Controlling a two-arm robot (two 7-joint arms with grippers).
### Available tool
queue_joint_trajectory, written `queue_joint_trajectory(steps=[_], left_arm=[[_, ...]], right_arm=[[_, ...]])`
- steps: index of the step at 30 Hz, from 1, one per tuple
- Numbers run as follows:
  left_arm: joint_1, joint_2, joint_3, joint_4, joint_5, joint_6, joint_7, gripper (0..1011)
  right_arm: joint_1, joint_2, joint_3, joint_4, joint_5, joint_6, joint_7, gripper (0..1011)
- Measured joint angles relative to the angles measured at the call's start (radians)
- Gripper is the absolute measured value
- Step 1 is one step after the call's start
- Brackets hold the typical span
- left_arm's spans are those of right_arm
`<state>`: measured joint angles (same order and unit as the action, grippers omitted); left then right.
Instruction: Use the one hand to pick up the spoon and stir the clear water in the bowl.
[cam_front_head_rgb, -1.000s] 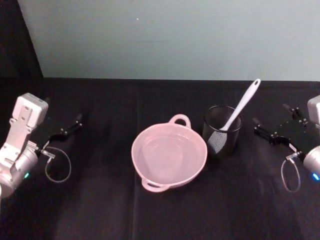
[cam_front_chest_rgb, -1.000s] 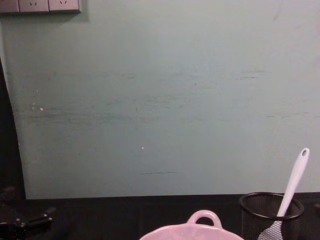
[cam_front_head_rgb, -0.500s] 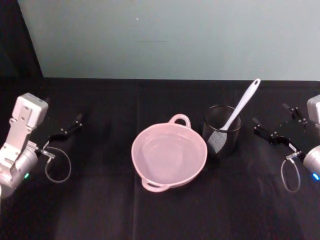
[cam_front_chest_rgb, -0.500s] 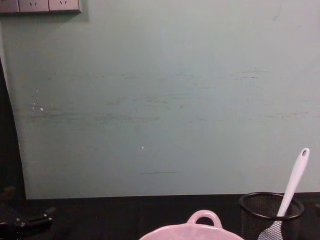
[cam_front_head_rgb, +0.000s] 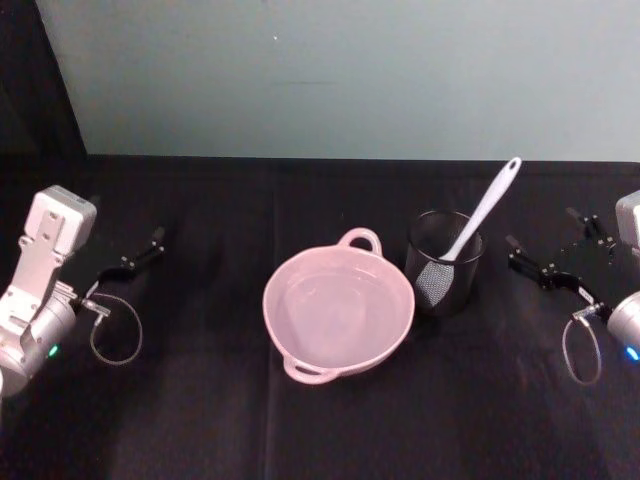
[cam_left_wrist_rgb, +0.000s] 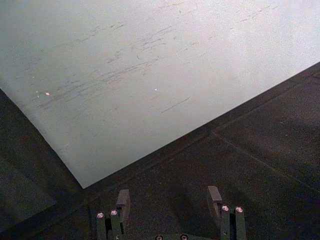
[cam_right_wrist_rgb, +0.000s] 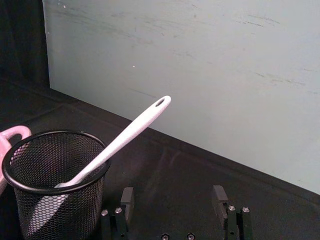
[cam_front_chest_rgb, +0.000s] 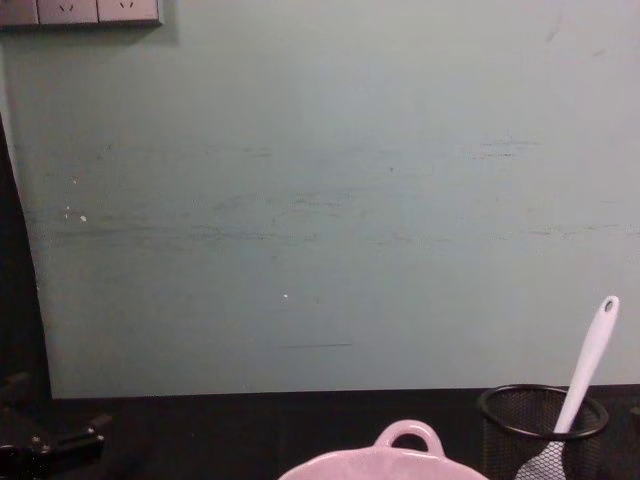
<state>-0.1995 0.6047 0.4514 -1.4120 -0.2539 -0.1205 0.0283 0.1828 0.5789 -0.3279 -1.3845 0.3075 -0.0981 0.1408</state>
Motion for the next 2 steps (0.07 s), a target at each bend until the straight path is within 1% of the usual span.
queue_joint_trajectory(steps=[2], left_arm=[[0.0,0.0,0.0,0.0,0.0,0.0,0.0,1011]], right_arm=[[0.0,0.0,0.0,0.0,0.0,0.0,0.0,1002]])
